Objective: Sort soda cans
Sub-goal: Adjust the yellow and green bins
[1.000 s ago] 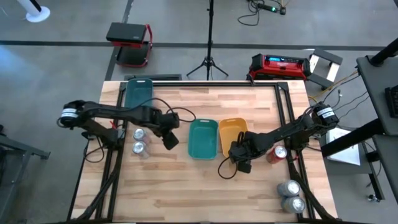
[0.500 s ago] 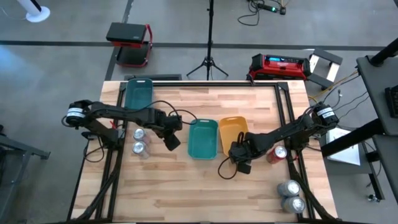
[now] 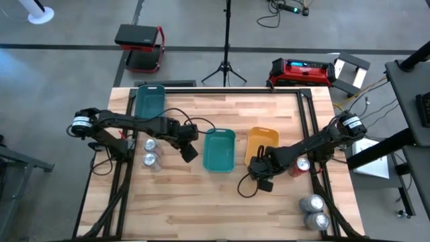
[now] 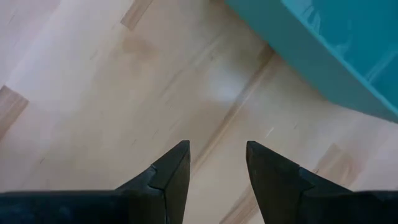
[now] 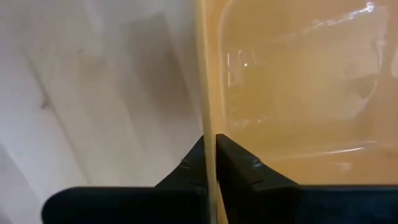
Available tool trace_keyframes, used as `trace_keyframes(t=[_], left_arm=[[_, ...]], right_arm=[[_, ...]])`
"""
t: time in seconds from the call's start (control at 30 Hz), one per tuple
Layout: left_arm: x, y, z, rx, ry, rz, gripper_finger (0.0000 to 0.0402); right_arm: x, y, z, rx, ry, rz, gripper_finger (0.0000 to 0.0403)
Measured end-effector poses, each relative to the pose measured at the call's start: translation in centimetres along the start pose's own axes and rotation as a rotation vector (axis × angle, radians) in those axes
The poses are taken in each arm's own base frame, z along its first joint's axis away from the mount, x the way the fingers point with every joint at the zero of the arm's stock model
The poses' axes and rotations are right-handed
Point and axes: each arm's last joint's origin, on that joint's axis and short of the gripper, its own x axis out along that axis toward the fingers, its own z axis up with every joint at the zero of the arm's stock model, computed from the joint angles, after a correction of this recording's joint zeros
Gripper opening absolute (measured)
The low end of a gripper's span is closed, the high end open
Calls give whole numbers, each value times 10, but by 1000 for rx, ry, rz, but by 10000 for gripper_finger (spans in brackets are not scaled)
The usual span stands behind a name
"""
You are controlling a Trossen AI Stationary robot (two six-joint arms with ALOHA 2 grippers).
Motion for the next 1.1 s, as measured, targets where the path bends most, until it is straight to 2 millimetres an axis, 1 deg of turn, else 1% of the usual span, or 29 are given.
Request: trace_keyframes(t=[0.3,0.47,0.77,0.97,1.1], left_arm=[[0,-2,2,-6,-24,-17,142],[4,-4,0,-22,3,-26,142],[16,-19,-7,9,33,-25,142],[20,-23,-10,14,44,-23,142],[23,-25,-9,14,39,-27,142]], right_arm=[[0,10,-10,-156,23,-4,60],[0,7,-15,-203,60,-49,89],[0,5,-16,-296,57,-95,132],[-1,1,-22,-343,119,-138,140],[-1,2,-22,-368,117,-135,122]])
